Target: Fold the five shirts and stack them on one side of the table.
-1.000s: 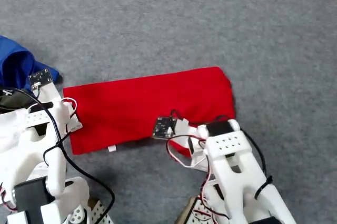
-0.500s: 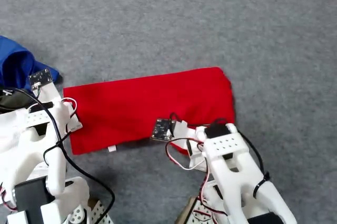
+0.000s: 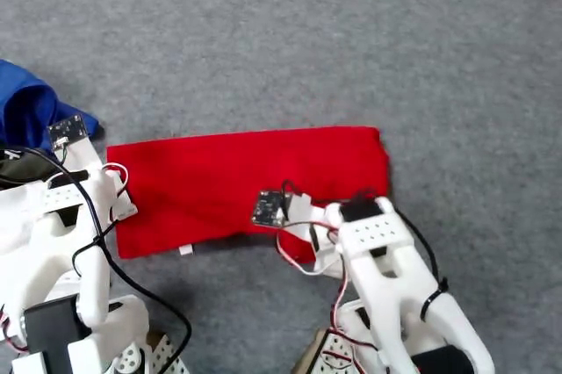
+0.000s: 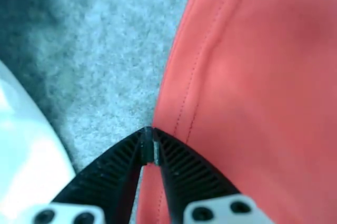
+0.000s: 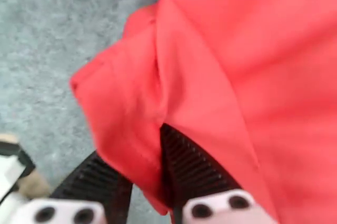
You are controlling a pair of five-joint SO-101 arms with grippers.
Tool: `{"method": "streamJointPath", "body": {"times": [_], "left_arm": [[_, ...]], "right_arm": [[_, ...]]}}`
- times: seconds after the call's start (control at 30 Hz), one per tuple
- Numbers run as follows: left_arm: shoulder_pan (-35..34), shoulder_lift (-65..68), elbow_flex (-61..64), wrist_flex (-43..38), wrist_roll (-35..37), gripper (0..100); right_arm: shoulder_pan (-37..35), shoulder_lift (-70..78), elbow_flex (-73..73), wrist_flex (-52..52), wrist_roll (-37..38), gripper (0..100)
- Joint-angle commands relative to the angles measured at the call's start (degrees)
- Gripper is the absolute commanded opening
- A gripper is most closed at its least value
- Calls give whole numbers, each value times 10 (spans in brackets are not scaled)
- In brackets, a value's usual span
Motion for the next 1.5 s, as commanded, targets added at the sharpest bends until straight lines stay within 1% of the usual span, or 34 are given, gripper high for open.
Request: {"method": "streamJointPath", "body": {"times": [0.0, 0.13, 0.27, 0.43, 0.57, 0.77, 0.83, 0.87, 0.93, 1.0, 1.07, 1.17, 1.3, 1.47], "left_arm": [[-7, -15, -2, -8, -2, 20], [-7, -15, -2, -8, -2, 20], [-6, -15, -2, -8, -2, 20], [-6, -15, -2, -8, -2, 20], [-4, -15, -2, -8, -2, 20], [-4, -15, -2, -8, -2, 20], [-4, -15, -2, -8, -2, 20], [-4, -15, -2, -8, -2, 20], [-4, -15, -2, -8, -2, 20], [-4, -15, -2, -8, -2, 20], [-4, -15, -2, -8, -2, 20], [-4, -15, -2, -8, -2, 20], [-4, -15, -2, -8, -2, 20], [-4, -15, -2, -8, -2, 20]], "right_arm": [[-5, 1, -87, 70, -3, 2], [-5, 2, -187, 122, 5, 2], [-5, 30, -277, 171, 47, 2], [22, 129, -377, 178, 100, 2], [47, 216, -462, 180, 164, 2], [48, 311, -557, 181, 216, 3], [48, 332, -579, 178, 216, 9], [48, 339, -589, 178, 215, 29], [51, 346, -610, 177, 201, 109], [53, 346, -629, 167, 168, 183], [58, 346, -648, 166, 156, 215], [62, 345, -662, 181, 156, 224], [66, 335, -676, 241, 156, 224], [65, 271, -651, 303, 156, 215]]}}
